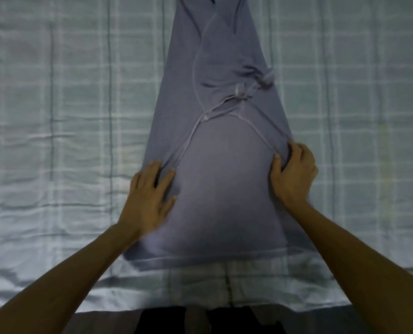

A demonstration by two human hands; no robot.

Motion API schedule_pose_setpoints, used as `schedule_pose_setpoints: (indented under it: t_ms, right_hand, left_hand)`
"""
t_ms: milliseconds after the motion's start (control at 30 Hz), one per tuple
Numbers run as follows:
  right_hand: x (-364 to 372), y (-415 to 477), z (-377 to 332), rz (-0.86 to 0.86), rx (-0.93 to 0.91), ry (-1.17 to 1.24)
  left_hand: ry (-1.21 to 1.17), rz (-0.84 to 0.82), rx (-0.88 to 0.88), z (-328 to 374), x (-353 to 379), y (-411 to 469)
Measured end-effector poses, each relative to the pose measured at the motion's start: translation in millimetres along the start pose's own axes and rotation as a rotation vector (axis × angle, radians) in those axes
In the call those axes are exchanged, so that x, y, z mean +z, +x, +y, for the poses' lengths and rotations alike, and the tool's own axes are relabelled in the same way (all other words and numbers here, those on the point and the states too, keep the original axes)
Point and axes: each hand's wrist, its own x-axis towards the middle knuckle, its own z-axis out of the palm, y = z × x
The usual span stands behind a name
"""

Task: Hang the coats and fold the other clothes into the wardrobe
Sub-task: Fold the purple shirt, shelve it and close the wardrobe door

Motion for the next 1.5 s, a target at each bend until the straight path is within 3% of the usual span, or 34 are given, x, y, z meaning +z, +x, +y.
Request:
schedule_pose_setpoints:
  t_ms: [67, 267, 433, 467, 533, 600, 633, 767, 867, 933, 1000, 1067, 1167, 1233, 1367, 1433, 1500]
  right_hand:
    - [-11.3, -19.7, 15.7, -0.001, 0.031, 0.002]
    - [-35.6, -75.9, 54.3, -0.075, 0.23, 0.043]
    - [-56.5, -126.1, -3.7, 0.051, -0.056, 0.106]
    - [-59.0, -138.2, -23.7, -0.003, -0.143, 0.108]
    - [-51.0, -160.7, -56.4, -0.282, -0.294, -0.036]
    - [-36.9, -179.4, -76.4, -0.605, -0.308, -0.172]
    - [-32.3, -186.5, -81.0, -0.663, -0.274, -0.158]
    - [-21.2, -193.5, -74.5, -0.378, -0.32, -0.027]
    - [-12.4, -188.1, -61.8, -0.43, -0.387, -0.067]
    - [-11.4, -186.3, -57.0, -0.44, -0.29, 0.022]
    - [-16.1, -183.2, -51.9, -0.313, -0.135, 0.155]
    - [-25.2, -176.9, -38.2, -0.174, -0.007, 0.224]
    - [-39.7, -166.2, -2.8, -0.177, 0.066, 0.187]
    - [-46.6, -160.2, 19.7, -0.211, 0.034, 0.112]
    - [-45.0, -160.6, 21.0, -0.187, -0.081, 0.094]
    - [-40.5, -165.1, 7.4, -0.176, -0.261, 0.102]
    - [-30.6, -171.3, 1.3, -0.233, -0.524, 0.054]
  left_hand:
    - [0.014, -0.038, 0.038, 16.5, 12.1, -4.0]
    - [-0.013, 0.023, -0.076, 41.2, 32.5, 4.4]
    - [0.013, 0.046, -0.143, 24.5, 27.5, -40.2]
    - [0.01, 0.045, -0.137, 21.5, 25.7, -53.4]
    - [-0.032, 0.076, -0.125, 13.5, 20.6, -77.1]
    - [-0.09, 0.151, -0.175, 7.1, 10.9, -94.6]
    - [-0.098, 0.181, -0.239, 4.2, 7.4, -101.1]
    - [-0.228, 0.139, -0.547, -7.2, 13.4, -114.8]
    - [-0.531, 0.156, -0.636, -3.0, 5.0, -107.8]
    - [-0.611, 0.313, -0.561, 18.7, -13.2, -95.2]
    - [-0.671, 0.402, -0.401, 58.4, -30.0, -78.1]
    - [-0.611, 0.252, -0.21, 105.4, -30.9, -65.8]
    - [-0.357, -0.126, 0.169, 148.1, 7.0, -74.2]
    - [-0.358, -0.19, 0.32, 149.1, 22.1, -89.6]
    - [-0.221, 0.053, 0.383, 113.1, 25.9, -106.4]
    - [-0.138, 0.144, 0.349, 87.4, 26.7, -104.1]
    - [-0.053, 0.102, 0.375, 67.8, 31.3, -101.9]
